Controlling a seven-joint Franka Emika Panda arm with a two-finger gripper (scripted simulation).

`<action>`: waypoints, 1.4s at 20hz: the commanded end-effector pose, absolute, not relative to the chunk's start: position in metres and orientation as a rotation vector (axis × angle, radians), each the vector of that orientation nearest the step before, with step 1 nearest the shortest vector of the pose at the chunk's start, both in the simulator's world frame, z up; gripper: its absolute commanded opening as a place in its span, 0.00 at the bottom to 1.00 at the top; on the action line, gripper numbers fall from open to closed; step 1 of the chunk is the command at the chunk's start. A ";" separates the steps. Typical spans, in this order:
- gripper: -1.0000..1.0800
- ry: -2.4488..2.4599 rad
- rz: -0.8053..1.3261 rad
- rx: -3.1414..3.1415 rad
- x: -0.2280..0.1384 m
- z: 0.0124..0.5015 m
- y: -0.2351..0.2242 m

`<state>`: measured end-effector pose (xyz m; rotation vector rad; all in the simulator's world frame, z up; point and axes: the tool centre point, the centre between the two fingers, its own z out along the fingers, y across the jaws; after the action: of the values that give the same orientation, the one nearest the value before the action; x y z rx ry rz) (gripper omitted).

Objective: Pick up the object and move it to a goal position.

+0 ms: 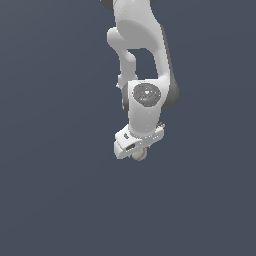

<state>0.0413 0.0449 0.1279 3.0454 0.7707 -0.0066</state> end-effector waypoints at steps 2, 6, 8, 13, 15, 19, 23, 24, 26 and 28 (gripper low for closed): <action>0.00 0.772 -0.002 3.044 0.037 0.167 0.067; 0.00 0.772 -0.001 3.043 0.032 0.210 0.092; 0.00 0.772 -0.001 3.043 0.030 0.232 0.105; 0.00 0.772 -0.001 3.043 0.024 0.286 0.135; 0.00 0.772 -0.001 3.043 0.022 0.307 0.147; 0.00 0.773 -0.001 3.044 0.018 0.348 0.171; 0.00 0.772 -0.001 3.045 0.016 0.386 0.193; 0.00 0.772 -0.001 3.045 0.015 0.394 0.198; 0.00 0.772 0.000 3.045 0.014 0.408 0.206; 0.00 0.772 0.000 3.045 0.014 0.420 0.213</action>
<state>0.0146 0.2078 0.4097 3.0448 0.7733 -0.0015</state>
